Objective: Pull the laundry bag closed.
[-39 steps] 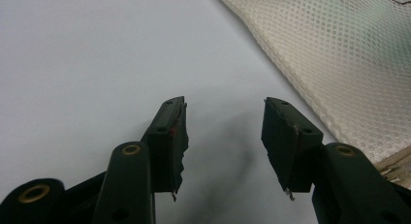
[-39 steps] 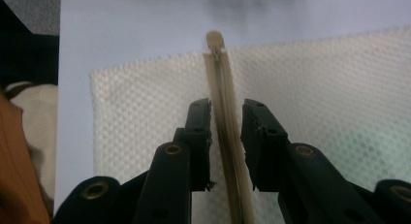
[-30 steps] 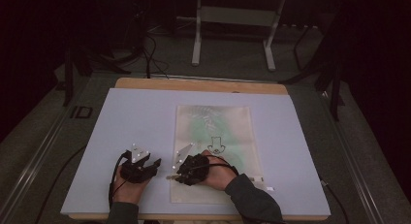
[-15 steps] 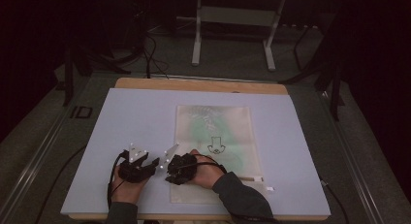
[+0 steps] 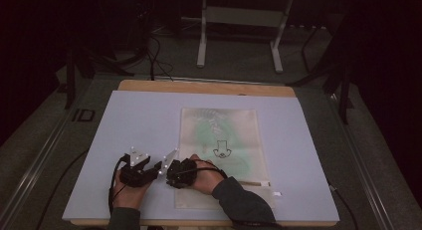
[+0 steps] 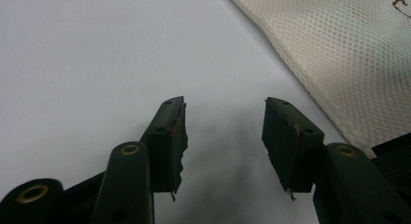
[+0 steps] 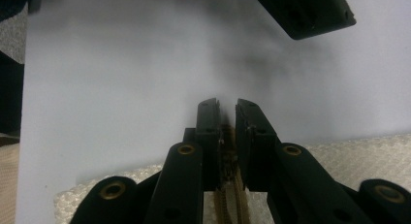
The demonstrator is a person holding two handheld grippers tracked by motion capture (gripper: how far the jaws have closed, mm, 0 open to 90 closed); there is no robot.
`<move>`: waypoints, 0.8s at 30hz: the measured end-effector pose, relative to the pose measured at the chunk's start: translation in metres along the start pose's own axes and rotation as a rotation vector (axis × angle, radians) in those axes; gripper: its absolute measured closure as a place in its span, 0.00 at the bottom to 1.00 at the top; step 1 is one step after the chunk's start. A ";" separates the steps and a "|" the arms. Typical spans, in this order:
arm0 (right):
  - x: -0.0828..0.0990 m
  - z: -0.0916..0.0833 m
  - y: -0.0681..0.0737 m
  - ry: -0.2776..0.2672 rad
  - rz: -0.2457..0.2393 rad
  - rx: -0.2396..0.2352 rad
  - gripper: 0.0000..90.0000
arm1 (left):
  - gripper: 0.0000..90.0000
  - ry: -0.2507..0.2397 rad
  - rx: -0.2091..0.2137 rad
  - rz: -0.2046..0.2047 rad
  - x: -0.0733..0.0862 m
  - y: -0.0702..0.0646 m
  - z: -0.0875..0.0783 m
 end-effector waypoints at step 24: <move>0.018 -0.032 -0.003 -0.062 0.021 0.035 0.90 | 0.56 0.011 -0.001 0.004 0.001 -0.001 0.001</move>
Point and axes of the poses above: each handheld gripper's, and its own axes: z roughly forward along the jaws, x roughly out of its underside, y roughly to its left, the point moved 8 cm from there along z, roughly forward along the jaws, and after that the axes turned 6 degrees about x, right-handed, at the moved point
